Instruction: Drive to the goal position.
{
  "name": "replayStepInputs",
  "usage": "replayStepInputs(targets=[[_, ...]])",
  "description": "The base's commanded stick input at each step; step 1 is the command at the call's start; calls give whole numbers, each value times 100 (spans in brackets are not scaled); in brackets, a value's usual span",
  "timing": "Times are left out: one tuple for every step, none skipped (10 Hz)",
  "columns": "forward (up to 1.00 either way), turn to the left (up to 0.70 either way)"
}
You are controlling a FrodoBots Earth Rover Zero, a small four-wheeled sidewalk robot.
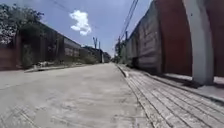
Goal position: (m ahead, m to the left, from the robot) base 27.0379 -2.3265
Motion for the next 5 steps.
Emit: replayStepInputs(targets=[[100, 0], [100, 0], [100, 0], [100, -1], [100, -2]])
